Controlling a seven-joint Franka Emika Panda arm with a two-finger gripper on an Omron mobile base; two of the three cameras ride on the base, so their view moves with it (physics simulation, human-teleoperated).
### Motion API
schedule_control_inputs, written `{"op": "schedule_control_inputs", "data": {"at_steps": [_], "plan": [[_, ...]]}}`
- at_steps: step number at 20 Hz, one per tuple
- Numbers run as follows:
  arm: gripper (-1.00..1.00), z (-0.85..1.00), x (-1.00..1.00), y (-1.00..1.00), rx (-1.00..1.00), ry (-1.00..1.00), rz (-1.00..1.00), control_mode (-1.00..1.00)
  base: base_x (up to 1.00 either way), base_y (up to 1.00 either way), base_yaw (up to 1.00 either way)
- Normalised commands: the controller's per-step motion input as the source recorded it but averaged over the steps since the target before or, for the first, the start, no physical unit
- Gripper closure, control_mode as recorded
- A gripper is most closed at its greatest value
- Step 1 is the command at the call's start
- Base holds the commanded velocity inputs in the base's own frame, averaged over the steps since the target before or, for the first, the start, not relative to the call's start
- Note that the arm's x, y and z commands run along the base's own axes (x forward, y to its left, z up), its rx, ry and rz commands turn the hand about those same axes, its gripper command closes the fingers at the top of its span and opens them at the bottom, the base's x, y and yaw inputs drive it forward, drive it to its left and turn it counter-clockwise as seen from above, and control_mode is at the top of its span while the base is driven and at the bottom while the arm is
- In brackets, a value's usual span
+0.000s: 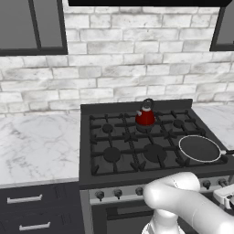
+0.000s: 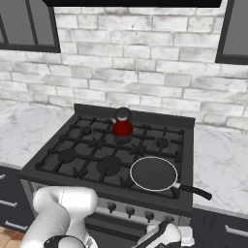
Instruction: Pick the pan from the cabinet and place it on the stove. Then turn on the stove burner for the pan.
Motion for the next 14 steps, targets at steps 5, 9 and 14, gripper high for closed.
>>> {"op": "schedule_control_inputs", "data": {"at_steps": [5,9,14], "plan": [[1.0,0.06,0.0,0.0,-0.17,0.12,0.01,-1.0,0.0,0.0,0.0],[1.0,0.01,0.0,0.0,-0.15,0.09,0.0,-1.0,0.0,0.0,0.0],[1.0,-0.06,0.0,-0.01,-0.05,0.05,0.0,-1.0,0.0,0.0,0.0]]}}
